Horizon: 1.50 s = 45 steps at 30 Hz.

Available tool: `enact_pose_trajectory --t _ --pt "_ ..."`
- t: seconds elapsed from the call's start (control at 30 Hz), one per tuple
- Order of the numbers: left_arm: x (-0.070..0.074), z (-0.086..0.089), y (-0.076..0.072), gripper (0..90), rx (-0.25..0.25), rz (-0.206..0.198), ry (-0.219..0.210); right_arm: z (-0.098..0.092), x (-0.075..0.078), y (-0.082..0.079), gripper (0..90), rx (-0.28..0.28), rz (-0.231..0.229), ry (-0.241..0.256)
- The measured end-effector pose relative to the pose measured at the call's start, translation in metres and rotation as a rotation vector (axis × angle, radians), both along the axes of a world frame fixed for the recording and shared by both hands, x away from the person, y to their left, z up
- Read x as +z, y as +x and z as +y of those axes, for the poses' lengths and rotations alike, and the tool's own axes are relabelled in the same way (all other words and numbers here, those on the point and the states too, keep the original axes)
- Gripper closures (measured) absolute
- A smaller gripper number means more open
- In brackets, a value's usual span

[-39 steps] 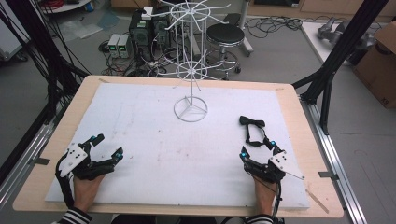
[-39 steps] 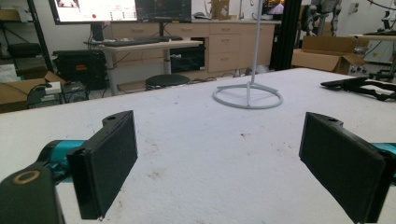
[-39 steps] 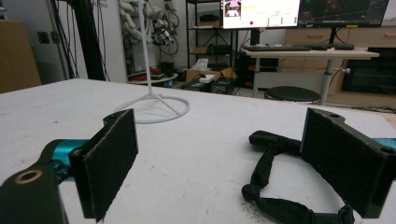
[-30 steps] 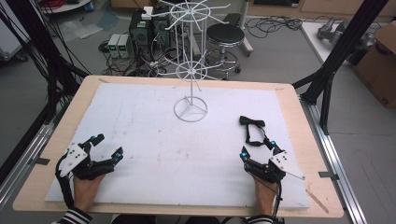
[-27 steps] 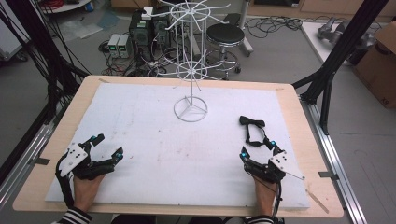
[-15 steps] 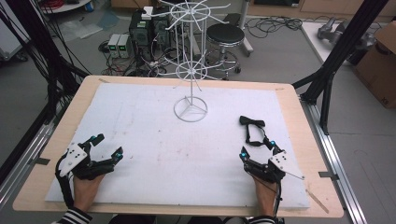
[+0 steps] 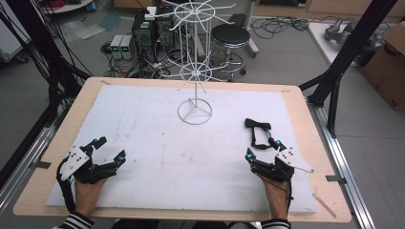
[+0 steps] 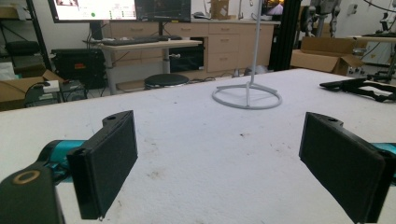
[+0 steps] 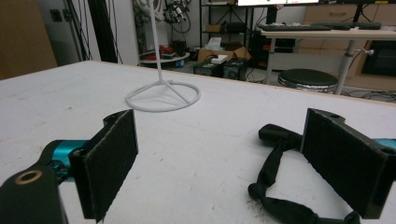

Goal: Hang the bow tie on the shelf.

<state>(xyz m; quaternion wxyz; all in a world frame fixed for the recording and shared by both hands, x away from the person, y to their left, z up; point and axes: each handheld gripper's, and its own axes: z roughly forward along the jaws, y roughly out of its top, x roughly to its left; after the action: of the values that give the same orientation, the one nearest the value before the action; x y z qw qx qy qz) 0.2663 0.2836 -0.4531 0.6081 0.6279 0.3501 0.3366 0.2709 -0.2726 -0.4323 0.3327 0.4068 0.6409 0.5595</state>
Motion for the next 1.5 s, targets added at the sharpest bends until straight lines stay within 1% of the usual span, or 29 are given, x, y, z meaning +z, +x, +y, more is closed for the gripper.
enact_pose_trajectory --t 0.03,0.13,0.17,0.2,0.33,0.37,0.4,0.43,0.5,0.6,0.63,0.67,0.73,0.77,0.8,0.83,0.9,0.93,1.0,1.1,1.13,1.17,1.23,1.27,1.33,1.37,1.43,1.47,1.5 --pt "0.0 0.0 0.0 11.7 0.0 0.0 0.0 -0.001 0.003 0.001 10.2 -0.002 -0.006 -0.009" --pt "0.0 0.0 0.0 11.7 0.0 0.0 0.001 -0.003 0.01 0.004 10.2 -0.003 0.009 -0.015" --pt "0.0 0.0 0.0 11.7 0.0 0.0 0.001 -0.005 0.015 0.007 10.2 -0.004 0.023 -0.025" --pt "0.0 0.0 0.0 11.7 0.0 0.0 0.001 -0.005 0.015 0.007 10.2 -0.004 0.023 -0.025" --pt "0.0 0.0 0.0 11.7 0.0 0.0 0.001 -0.01 0.027 0.015 10.2 -0.011 0.059 -0.057" --pt "0.0 0.0 0.0 11.7 0.0 0.0 0.001 -0.013 0.034 0.019 10.2 -0.015 0.079 -0.07" --pt "0.0 0.0 0.0 11.7 0.0 0.0 0.001 -0.013 0.034 0.019 10.2 -0.015 0.079 -0.07" --pt "0.0 0.0 0.0 11.7 -0.001 0.0 0.001 -0.016 0.04 0.024 10.2 -0.021 0.103 -0.078" --pt "0.0 0.0 0.0 11.7 0.0 0.0 0.0 -0.017 0.042 0.026 10.2 -0.019 0.114 -0.084" --pt "0.0 0.0 0.0 11.7 -0.001 0.0 0.0 -0.021 0.047 0.035 10.2 -0.02 0.178 -0.104" --pt "0.0 0.0 0.0 11.7 -0.001 0.0 0.0 -0.026 0.05 0.041 10.3 -0.011 0.201 -0.121" --pt "0.0 0.0 0.0 11.7 -0.001 0.0 0.001 -0.026 0.05 0.041 10.3 -0.011 0.201 -0.121" --pt "0.0 0.0 0.0 11.7 0.0 -0.001 0.001 -0.029 0.051 0.047 10.3 -0.032 0.224 -0.141" --pt "0.0 0.0 0.0 11.7 -0.001 0.0 0.002 -0.032 0.054 0.055 10.3 -0.039 0.256 -0.158" --pt "0.0 0.0 0.0 11.7 0.0 -0.001 0.001 -0.032 0.054 0.055 10.3 -0.039 0.256 -0.158" --pt "0.0 0.0 0.0 11.7 -0.001 0.0 0.003 -0.034 0.054 0.058 10.3 -0.044 0.258 -0.172" --pt "0.0 0.0 0.0 11.7 0.0 -0.001 0.002 -0.037 0.057 0.068 10.7 -0.044 0.301 -0.207" --pt "0.0 0.0 0.0 11.7 0.0 -0.001 0.002 -0.037 0.057 0.068 10.7 -0.044 0.301 -0.207" --pt "0.0 0.0 0.0 11.7 -0.001 0.0 0.003 -0.038 0.058 0.074 10.7 -0.054 0.307 -0.232" --pt "0.0 0.0 0.0 11.7 0.0 -0.001 0.0 -0.04 0.057 0.081 10.9 -0.064 0.34 -0.244" --pt "0.0 0.0 0.0 11.7 0.0 -0.001 0.002 -0.042 0.056 0.085 14.5 -0.066 0.357 -0.248" --pt "0.0 0.0 0.0 11.7 0.0 -0.001 0.002 -0.043 0.055 0.089 15.7 -0.074 0.379 -0.27" --pt "0.0 0.0 0.0 11.7 0.0 -0.001 0.002 -0.044 0.055 0.094 16.6 -0.081 0.395 -0.291" --pt "0.0 0.0 0.0 11.7 0.0 -0.001 0.001 -0.044 0.055 0.094 16.6 -0.081 0.395 -0.291" --pt "0.0 0.0 0.0 11.7 0.001 -0.001 0.001 -0.045 0.054 0.099 17.0 -0.086 0.416 -0.285" --pt "0.0 0.0 0.0 11.7 0.0 -0.001 0.001 -0.045 0.054 0.101 19.6 -0.091 0.416 -0.289" --pt "0.0 0.0 0.0 11.7 0.0 -0.001 0.002 -0.046 0.052 0.102 19.8 -0.095 0.424 -0.289" --pt "0.0 -0.001 0.0 11.7 0.0 -0.002 0.001 -0.046 0.051 0.103 20.7 -0.1 0.442 -0.294" --pt "0.0 0.0 0.0 11.7 0.0 0.0 0.002 -0.046 0.047 0.106 22.5 -0.102 0.481 -0.318"
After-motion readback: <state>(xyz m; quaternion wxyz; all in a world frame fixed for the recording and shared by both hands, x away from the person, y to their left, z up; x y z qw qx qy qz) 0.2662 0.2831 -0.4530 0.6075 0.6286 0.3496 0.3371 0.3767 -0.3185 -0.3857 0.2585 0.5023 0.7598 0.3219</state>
